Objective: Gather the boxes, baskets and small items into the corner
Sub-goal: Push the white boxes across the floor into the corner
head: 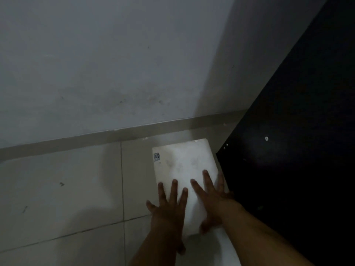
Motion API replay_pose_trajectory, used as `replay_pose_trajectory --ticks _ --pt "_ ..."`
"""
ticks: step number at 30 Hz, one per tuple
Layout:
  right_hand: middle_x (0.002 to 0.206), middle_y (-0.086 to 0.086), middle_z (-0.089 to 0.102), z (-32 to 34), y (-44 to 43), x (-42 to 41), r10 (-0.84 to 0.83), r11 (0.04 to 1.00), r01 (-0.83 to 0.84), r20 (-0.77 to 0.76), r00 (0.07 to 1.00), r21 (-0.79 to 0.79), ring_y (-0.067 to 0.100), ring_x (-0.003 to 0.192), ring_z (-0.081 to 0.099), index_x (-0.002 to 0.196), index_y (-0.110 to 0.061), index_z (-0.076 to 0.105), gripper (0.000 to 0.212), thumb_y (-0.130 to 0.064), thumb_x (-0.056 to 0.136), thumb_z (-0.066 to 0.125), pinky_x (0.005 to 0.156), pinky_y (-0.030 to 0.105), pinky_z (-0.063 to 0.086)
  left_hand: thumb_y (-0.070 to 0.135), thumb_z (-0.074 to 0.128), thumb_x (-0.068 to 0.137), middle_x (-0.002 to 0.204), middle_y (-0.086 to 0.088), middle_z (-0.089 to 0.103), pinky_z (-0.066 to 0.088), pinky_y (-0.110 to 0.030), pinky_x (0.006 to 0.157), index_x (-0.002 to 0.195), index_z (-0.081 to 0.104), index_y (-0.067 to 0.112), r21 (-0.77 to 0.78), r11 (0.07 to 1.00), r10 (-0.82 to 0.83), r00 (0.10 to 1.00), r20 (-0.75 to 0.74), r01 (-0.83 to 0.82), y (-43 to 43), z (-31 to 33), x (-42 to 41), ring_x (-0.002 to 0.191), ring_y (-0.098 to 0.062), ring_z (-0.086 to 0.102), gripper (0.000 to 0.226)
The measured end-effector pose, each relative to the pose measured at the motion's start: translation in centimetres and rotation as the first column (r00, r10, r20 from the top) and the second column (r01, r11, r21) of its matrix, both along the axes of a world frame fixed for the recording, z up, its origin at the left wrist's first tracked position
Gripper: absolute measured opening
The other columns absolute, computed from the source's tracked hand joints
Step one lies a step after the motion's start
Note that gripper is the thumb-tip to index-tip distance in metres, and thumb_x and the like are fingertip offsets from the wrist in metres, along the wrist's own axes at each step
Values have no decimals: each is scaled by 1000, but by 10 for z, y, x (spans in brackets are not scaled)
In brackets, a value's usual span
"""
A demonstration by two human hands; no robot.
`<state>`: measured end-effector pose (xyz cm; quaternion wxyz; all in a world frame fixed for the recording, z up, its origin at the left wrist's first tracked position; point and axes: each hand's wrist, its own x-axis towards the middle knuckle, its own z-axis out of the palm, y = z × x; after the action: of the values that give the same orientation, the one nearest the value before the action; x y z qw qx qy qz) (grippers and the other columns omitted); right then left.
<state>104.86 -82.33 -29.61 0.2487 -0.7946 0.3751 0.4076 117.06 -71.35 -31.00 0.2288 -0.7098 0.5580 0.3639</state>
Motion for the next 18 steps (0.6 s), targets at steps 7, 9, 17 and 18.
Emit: replay_pose_trajectory --ticks 7,9,17,18 --pt "135 3 -60 -9 5 9 12 998 -18 -95 995 -61 47 130 -45 136 -49 -39 149 -42 62 90 106 78 9 27 83 75 146 -13 -46 38 -60 105 149 -26 23 -100 995 -17 999 40 21 -2 -6 0 132 -55 -34 132" --pt "137 4 -59 -10 1 10 23 996 -30 -78 997 -82 47 130 -44 139 -47 -37 147 -41 63 89 108 76 9 30 86 71 146 -12 -46 39 -58 105 149 -26 24 -98 995 -31 999 34 34 -6 -5 3 133 -53 -34 137" --pt "151 7 -44 -12 -27 17 53 988 -56 -24 998 -145 45 140 -32 149 -38 -26 130 -27 77 82 113 68 5 20 71 87 160 -13 -24 34 -56 109 155 -10 18 -213 974 -72 996 59 83 -33 -7 14 143 -47 -21 106" --pt "151 7 -44 -13 -30 17 59 987 -63 -28 998 -149 45 140 -31 149 -38 -26 129 -28 77 81 114 68 6 20 70 88 159 -12 -24 34 -56 109 155 -10 18 -207 975 -75 996 58 85 -35 -8 15 143 -46 -21 104"
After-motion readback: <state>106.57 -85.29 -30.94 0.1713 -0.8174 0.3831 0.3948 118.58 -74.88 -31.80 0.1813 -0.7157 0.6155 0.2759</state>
